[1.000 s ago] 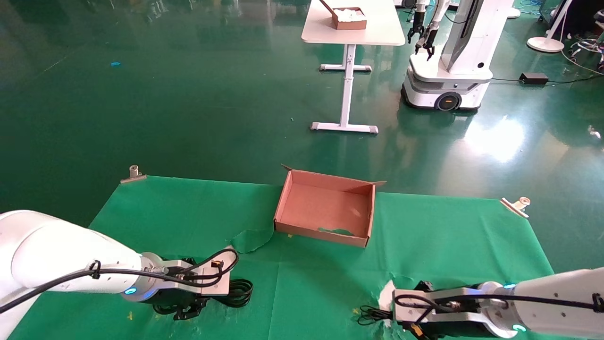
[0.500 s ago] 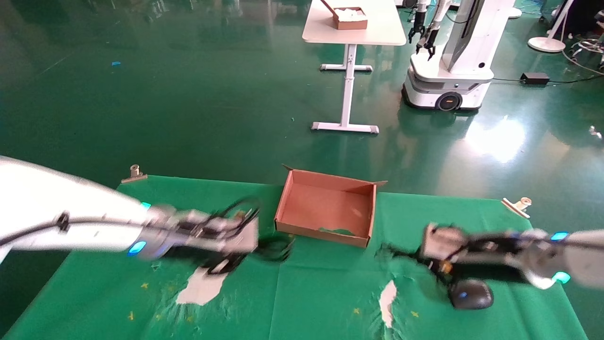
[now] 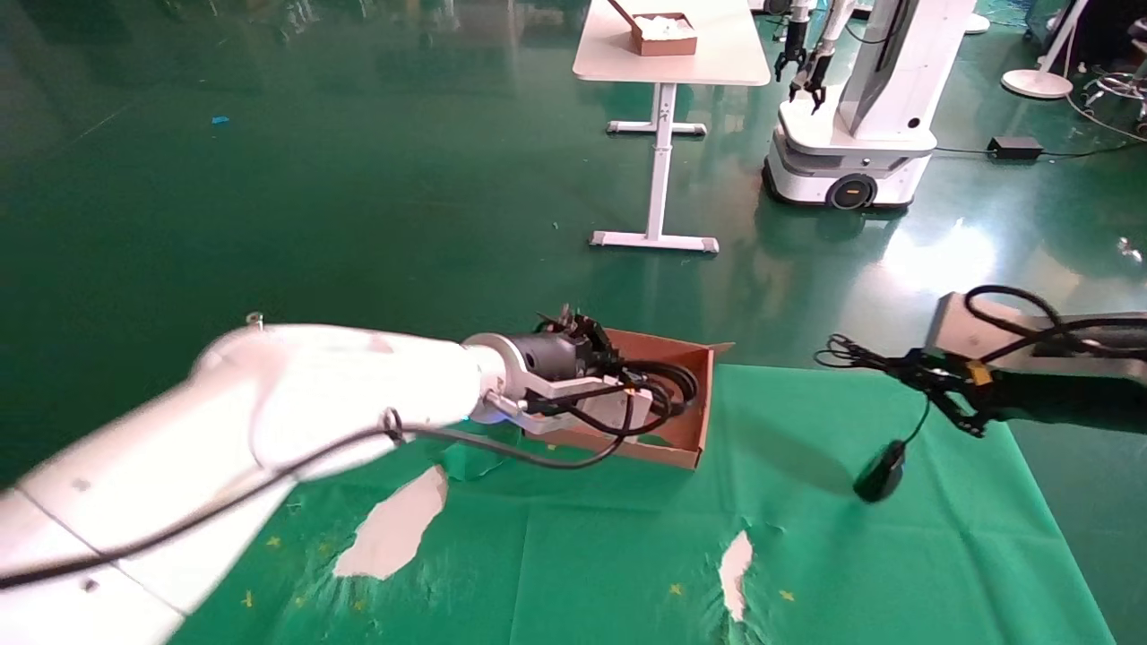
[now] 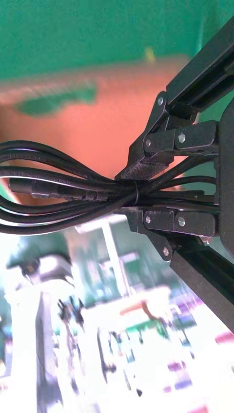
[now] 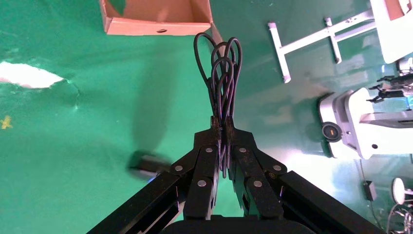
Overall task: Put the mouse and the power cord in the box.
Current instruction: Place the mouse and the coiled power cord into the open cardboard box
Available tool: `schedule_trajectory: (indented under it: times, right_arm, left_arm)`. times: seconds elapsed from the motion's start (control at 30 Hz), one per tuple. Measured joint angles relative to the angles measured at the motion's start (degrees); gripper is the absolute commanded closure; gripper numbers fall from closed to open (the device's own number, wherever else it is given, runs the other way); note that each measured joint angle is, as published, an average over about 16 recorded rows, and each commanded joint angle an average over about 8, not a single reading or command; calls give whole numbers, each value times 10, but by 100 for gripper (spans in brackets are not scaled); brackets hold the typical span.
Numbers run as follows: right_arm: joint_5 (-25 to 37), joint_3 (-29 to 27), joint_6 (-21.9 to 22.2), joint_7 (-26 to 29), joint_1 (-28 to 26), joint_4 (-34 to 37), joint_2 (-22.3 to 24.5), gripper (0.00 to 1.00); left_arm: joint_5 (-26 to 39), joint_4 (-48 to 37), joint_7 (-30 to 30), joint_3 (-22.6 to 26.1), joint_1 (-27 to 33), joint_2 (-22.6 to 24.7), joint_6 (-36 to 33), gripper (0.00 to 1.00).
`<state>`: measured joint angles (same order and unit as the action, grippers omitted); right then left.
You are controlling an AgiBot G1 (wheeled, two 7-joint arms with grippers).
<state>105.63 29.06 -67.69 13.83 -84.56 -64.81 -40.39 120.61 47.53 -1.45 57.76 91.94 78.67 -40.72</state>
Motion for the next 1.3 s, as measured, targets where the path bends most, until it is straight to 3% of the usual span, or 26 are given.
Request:
schedule_trajectory:
  times: [0.1,0.13,0.47,0.83,1.07,1.3]
  right_arm:
    - [0,-2,-4,10,1,-13,8,100]
    - [0,-2,-5,14,1,-18,9,100]
    - [2,0,-4,31,8,-44,3,100]
    - [2,3,7,16,-14,-49,-32,100]
    - [9,10,30,-13,-45,-23,-84,100]
    - [26,28,77,-70,-81,60,-173,100]
  left_arm:
    - [-6,-17,-10,45,0,2,53,4]
    - [-9,-22,-10,58,1,2,67,0]
    - [-51,-44,23,160,23,2,130,0]
    - [-68,-107,77,211,63,-7,155,0]
    - [-41,-140,137,224,101,-47,122,0]
    - [10,-41,223,237,127,-127,38,0]
